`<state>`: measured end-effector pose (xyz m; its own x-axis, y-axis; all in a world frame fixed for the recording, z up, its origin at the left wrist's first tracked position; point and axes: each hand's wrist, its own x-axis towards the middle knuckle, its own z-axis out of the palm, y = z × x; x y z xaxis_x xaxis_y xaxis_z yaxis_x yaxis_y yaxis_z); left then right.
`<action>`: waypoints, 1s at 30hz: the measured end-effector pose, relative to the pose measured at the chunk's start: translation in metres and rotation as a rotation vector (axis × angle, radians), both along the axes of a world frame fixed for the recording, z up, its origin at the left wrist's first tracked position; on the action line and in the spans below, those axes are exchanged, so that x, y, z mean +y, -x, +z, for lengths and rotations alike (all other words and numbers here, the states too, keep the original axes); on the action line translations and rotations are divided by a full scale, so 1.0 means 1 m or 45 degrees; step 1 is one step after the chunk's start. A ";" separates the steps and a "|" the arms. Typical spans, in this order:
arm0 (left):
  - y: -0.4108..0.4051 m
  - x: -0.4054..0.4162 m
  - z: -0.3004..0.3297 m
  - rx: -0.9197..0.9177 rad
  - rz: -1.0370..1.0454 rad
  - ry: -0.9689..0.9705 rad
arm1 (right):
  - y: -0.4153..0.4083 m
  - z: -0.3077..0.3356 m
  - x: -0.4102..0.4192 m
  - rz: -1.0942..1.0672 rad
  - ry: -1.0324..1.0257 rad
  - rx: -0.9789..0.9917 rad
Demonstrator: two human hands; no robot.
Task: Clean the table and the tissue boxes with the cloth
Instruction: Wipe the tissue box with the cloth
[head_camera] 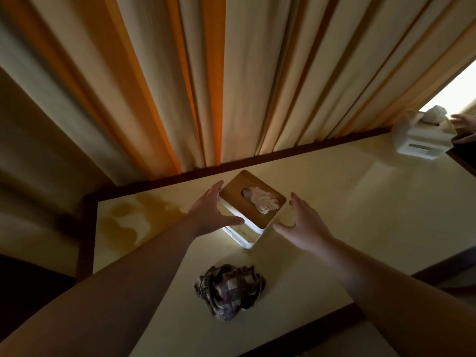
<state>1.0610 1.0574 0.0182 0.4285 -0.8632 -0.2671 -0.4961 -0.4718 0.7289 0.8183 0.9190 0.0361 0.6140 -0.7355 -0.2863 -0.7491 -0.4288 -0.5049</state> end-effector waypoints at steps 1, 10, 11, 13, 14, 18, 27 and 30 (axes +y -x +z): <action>-0.001 -0.001 0.000 0.016 -0.020 -0.014 | 0.001 -0.004 0.007 -0.023 -0.040 -0.015; 0.001 0.003 -0.002 0.021 -0.054 -0.029 | -0.026 -0.021 0.029 -0.116 -0.180 -0.239; 0.002 0.004 -0.002 -0.001 -0.031 -0.009 | -0.030 -0.018 0.026 -0.119 -0.166 -0.265; 0.002 0.007 -0.002 -0.048 0.030 0.032 | -0.039 -0.011 0.017 -0.115 -0.167 -0.292; 0.002 0.009 -0.001 -0.069 0.058 0.056 | -0.043 -0.007 0.012 -0.097 -0.166 -0.310; 0.003 0.018 0.006 -0.147 0.115 0.114 | -0.053 0.010 -0.001 0.052 -0.144 -0.282; 0.006 0.027 0.020 -0.069 0.224 0.076 | -0.056 0.012 -0.008 0.157 -0.182 -0.329; 0.004 0.025 0.029 -0.071 0.267 0.083 | -0.061 0.020 -0.015 0.185 -0.231 -0.349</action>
